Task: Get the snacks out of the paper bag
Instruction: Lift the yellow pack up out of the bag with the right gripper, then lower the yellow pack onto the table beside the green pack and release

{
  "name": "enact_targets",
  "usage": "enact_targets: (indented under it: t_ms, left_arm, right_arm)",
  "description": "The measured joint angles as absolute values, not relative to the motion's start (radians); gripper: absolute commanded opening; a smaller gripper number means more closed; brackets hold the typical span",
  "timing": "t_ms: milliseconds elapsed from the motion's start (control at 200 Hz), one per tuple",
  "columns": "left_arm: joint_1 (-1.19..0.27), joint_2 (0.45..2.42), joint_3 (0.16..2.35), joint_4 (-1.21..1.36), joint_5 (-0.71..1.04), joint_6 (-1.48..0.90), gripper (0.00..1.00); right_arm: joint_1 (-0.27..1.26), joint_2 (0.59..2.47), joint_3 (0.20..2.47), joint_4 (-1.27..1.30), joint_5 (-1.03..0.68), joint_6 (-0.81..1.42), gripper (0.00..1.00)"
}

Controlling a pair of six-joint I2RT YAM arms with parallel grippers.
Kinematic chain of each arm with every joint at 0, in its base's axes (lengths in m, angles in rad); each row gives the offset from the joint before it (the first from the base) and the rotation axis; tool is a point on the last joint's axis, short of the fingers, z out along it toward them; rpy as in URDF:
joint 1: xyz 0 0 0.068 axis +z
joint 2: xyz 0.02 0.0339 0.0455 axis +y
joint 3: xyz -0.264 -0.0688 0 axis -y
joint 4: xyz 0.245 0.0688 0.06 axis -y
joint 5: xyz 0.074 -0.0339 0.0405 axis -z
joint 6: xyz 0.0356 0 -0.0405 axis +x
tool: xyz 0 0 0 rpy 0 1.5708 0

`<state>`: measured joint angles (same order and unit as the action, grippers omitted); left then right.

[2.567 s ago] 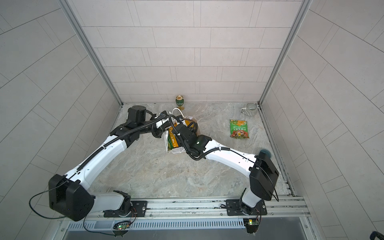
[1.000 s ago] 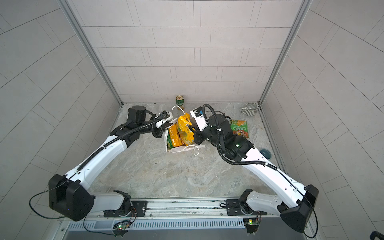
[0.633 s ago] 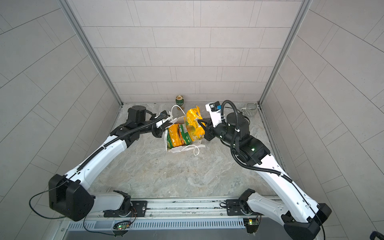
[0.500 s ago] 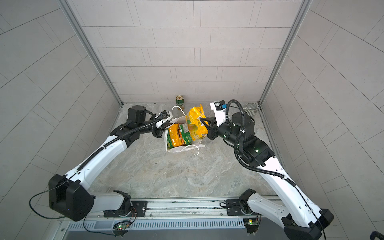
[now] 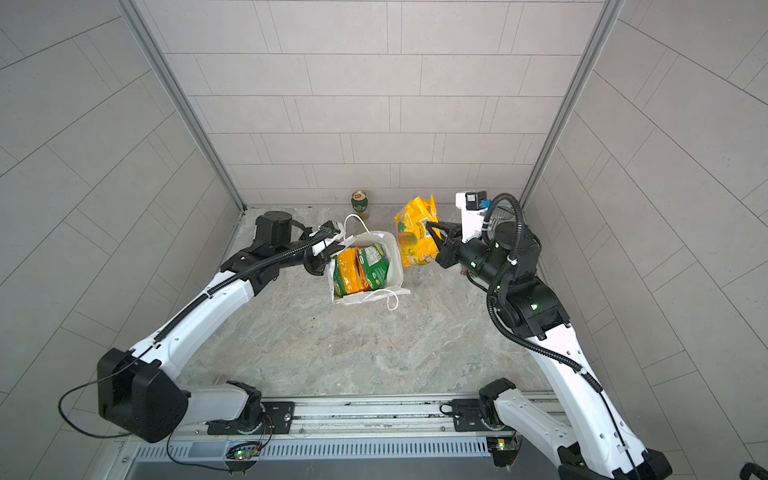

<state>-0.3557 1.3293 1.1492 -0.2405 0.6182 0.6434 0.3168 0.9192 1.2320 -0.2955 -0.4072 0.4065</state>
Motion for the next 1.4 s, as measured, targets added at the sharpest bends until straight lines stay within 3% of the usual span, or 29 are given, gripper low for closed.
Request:
enact_targets:
  t_ms: [215, 680, 1151, 1401]
  left_arm:
    - [-0.356, 1.329, 1.144, -0.236, 0.619, 0.644, 0.00]
    - [-0.356, 1.329, 1.144, -0.233, 0.619, 0.643, 0.00]
    - [-0.356, 1.329, 1.144, -0.233, 0.613, 0.645, 0.00]
    - [-0.356, 1.327, 1.144, -0.231, 0.604, 0.645, 0.00]
  right_arm:
    - [0.255, 0.958, 1.232, -0.296, -0.349, 0.427, 0.00]
    - [0.254, 1.289, 1.150, -0.335, -0.149, 0.214, 0.00]
    - [0.215, 1.672, 1.343, -0.349, -0.252, -0.345, 0.00]
    - [0.213, 1.768, 1.443, -0.352, -0.229, -0.682, 0.00]
